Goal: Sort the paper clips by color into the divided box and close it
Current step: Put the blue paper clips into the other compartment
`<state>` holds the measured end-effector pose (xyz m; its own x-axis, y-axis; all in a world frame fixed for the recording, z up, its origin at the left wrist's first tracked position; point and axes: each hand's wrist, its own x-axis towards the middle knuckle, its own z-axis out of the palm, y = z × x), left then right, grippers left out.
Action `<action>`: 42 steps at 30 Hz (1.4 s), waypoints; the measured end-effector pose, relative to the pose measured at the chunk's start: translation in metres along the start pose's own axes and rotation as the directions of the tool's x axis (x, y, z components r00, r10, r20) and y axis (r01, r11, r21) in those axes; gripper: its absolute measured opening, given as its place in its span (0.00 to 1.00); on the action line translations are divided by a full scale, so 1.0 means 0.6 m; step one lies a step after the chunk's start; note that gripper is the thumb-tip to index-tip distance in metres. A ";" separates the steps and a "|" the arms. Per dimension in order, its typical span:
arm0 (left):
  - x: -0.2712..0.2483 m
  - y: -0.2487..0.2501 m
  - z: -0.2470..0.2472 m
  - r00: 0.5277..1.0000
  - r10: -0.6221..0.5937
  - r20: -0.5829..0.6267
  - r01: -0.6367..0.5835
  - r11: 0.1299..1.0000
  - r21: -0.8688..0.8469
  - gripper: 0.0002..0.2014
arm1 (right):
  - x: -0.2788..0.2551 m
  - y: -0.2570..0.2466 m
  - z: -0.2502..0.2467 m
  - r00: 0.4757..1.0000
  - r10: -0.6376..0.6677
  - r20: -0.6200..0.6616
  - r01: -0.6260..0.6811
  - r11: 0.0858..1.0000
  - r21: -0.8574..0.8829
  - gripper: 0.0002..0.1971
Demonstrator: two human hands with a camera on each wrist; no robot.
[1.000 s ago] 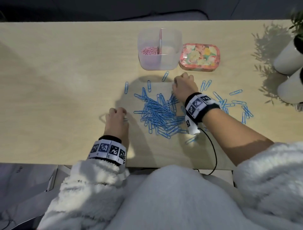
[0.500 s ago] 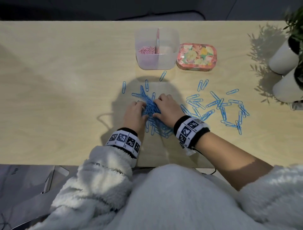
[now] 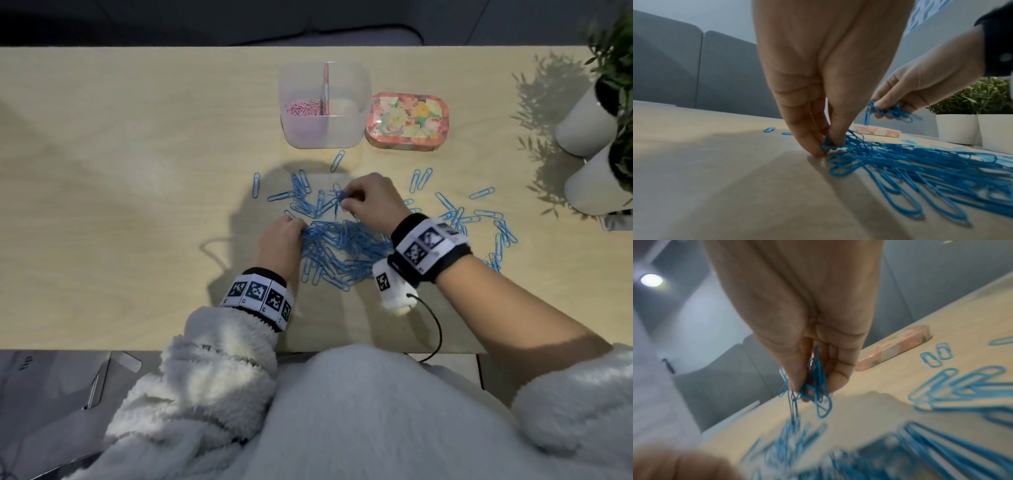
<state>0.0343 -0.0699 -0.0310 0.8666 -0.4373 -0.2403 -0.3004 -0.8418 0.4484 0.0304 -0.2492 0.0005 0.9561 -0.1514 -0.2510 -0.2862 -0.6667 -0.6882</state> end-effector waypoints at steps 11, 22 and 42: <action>0.000 -0.012 -0.037 0.996 -0.048 -0.073 0.041 0.995 -0.096 0.10 | 0.209 -0.076 -0.139 0.972 0.160 -0.171 -0.143 0.984 0.111 0.18; 0.159 0.085 -0.152 0.971 0.023 -0.236 -0.100 0.943 -0.318 0.08 | 0.224 -0.085 -0.135 0.956 0.153 -0.252 -0.143 0.988 0.060 0.16; 0.111 -0.062 -0.099 0.987 -0.151 -0.058 0.153 0.987 0.041 0.21 | 0.122 0.032 0.003 0.994 0.091 -0.055 -0.100 0.979 -0.180 0.13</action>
<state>0.1269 -0.0491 -0.0128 0.9237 -0.2860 -0.2548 -0.1800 -0.9113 0.3703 0.0945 -0.2719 -0.0324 0.9280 -0.2513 -0.2752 -0.3641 -0.7687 -0.5258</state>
